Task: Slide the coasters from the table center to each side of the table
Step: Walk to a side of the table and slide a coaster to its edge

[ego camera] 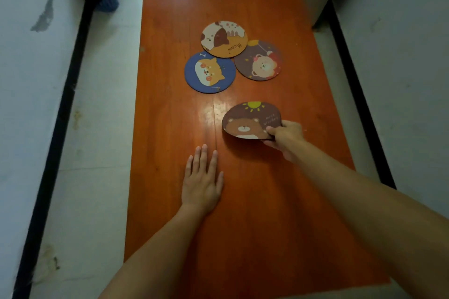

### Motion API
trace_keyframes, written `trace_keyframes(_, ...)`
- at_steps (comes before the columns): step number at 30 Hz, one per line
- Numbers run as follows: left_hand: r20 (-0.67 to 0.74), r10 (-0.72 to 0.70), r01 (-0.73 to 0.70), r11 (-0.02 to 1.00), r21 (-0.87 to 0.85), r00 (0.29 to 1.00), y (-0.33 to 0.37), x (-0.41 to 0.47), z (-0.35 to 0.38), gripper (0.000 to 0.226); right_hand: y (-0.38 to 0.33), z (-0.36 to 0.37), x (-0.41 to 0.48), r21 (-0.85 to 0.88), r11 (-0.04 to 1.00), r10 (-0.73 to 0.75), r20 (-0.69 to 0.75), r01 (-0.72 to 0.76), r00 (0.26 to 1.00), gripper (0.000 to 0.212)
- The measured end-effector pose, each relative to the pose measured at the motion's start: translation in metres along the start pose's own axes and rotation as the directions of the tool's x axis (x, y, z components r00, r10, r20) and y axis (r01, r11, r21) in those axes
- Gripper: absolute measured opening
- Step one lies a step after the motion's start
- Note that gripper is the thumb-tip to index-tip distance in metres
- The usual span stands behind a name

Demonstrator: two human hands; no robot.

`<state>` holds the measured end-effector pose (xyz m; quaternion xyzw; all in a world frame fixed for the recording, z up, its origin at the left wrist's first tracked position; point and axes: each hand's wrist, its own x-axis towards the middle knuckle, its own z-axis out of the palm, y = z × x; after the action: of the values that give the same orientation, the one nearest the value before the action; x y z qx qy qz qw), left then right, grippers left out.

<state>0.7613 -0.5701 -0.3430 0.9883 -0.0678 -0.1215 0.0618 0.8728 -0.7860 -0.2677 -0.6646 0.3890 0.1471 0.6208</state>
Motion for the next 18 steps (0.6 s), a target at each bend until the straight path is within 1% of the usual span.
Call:
trace_keyframes(3, 0.005, -0.036, 0.036, 0.999, 0.018, 0.999, 0.006, -0.008, -0.005, 0.06, 0.035, -0.028, -0.039, -0.026, 1.0, -0.01, 0.046, 0.011, 0.999, 0.011)
trace_keyframes(5, -0.012, -0.092, 0.092, 0.996, -0.013, 0.996, 0.013, -0.031, -0.006, 0.056, 0.062, -0.046, -0.065, -0.066, 0.998, -0.009, 0.072, 0.014, 0.997, 0.011)
trace_keyframes(9, -0.1, -0.189, 0.17, 0.971, -0.17, 0.977, 0.031, -0.101, 0.004, 0.049, 0.125, -0.076, -0.113, -0.094, 0.995, -0.003, 0.121, 0.014, 0.993, 0.009)
trace_keyframes(12, -0.089, -0.216, 0.188, 0.948, -0.257, 0.972, 0.045, -0.148, 0.019, 0.05, 0.172, -0.089, -0.139, -0.147, 0.989, 0.015, 0.13, 0.005, 0.991, 0.009)
trace_keyframes(14, -0.067, -0.192, 0.171, 0.957, -0.235, 0.979, 0.051, -0.171, 0.027, 0.057, 0.2, -0.093, -0.152, -0.191, 0.981, 0.033, 0.124, -0.009, 0.992, 0.012)
trace_keyframes(16, -0.057, -0.128, 0.119, 0.983, -0.142, 0.99, 0.052, -0.186, 0.035, 0.063, 0.22, -0.097, -0.161, -0.266, 0.964, 0.012, 0.13, 0.023, 0.991, 0.01)
trace_keyframes(17, -0.052, -0.096, 0.091, 0.991, -0.097, 0.994, 0.052, -0.189, 0.038, 0.064, 0.225, -0.099, -0.162, -0.365, 0.926, -0.049, 0.14, 0.097, 0.989, 0.009)
trace_keyframes(18, -0.048, -0.073, 0.07, 0.995, -0.065, 0.996, 0.05, -0.191, 0.041, 0.065, 0.226, -0.103, -0.161, -0.488, 0.851, -0.135, 0.155, 0.195, 0.979, 0.012)
